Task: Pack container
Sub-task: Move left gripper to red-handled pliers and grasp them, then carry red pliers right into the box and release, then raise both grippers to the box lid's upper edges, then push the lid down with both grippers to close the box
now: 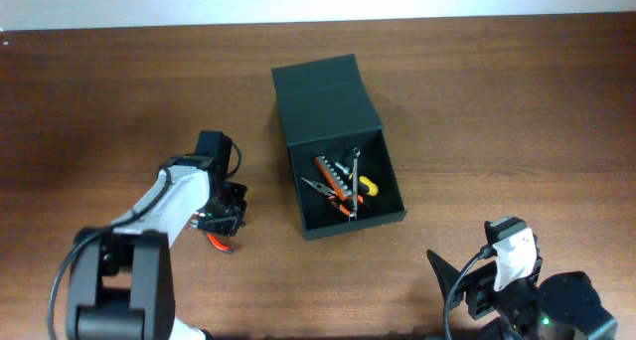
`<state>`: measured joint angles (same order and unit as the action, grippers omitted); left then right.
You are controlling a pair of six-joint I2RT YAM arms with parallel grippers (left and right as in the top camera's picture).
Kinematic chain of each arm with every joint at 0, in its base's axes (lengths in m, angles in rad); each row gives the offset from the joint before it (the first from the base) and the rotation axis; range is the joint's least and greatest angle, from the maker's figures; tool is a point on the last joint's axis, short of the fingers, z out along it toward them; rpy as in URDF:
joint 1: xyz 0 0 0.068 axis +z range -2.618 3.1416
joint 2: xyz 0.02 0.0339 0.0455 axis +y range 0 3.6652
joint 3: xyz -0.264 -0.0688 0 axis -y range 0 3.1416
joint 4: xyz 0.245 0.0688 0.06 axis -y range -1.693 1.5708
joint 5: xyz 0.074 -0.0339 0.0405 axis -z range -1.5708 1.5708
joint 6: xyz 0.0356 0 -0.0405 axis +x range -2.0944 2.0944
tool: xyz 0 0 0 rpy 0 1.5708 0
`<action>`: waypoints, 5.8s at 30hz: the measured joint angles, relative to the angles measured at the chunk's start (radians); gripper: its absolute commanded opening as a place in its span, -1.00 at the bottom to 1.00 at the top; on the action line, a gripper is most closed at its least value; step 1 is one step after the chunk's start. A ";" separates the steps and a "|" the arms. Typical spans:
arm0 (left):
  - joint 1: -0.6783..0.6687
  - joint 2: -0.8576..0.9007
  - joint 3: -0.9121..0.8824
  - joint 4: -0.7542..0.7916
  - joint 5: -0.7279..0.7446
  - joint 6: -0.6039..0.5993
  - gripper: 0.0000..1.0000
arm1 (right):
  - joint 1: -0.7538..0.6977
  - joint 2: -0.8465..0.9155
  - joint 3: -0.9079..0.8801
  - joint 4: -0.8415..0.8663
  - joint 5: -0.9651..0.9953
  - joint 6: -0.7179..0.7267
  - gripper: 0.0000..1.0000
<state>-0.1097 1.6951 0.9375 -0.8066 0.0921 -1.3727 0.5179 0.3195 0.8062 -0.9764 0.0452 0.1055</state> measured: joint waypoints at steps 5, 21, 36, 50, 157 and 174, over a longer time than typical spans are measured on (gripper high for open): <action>0.000 -0.155 0.008 -0.002 -0.028 0.021 -0.96 | 0.000 0.000 0.000 0.000 0.000 0.000 0.98; -0.297 -0.232 0.391 -0.066 -0.078 0.151 -0.96 | 0.000 0.000 0.000 0.000 0.000 0.000 0.97; -0.566 0.056 0.460 -0.017 -0.028 -0.034 -0.96 | 0.000 0.000 0.000 0.000 0.000 0.000 0.98; -0.584 0.171 0.460 0.034 -0.012 -0.067 -0.95 | 0.000 0.000 0.000 0.000 0.000 0.000 0.98; -0.034 -0.045 0.467 0.019 0.074 0.513 -0.96 | -0.438 1.451 0.916 0.108 -0.146 0.010 -0.92; -0.034 0.295 0.467 0.091 0.235 0.424 -0.96 | -0.484 1.757 0.916 0.094 -0.469 0.191 -0.92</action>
<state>-0.1432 1.9900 1.4048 -0.7155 0.3275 -0.9489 0.0334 2.0766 1.7226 -0.8822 -0.4240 0.2962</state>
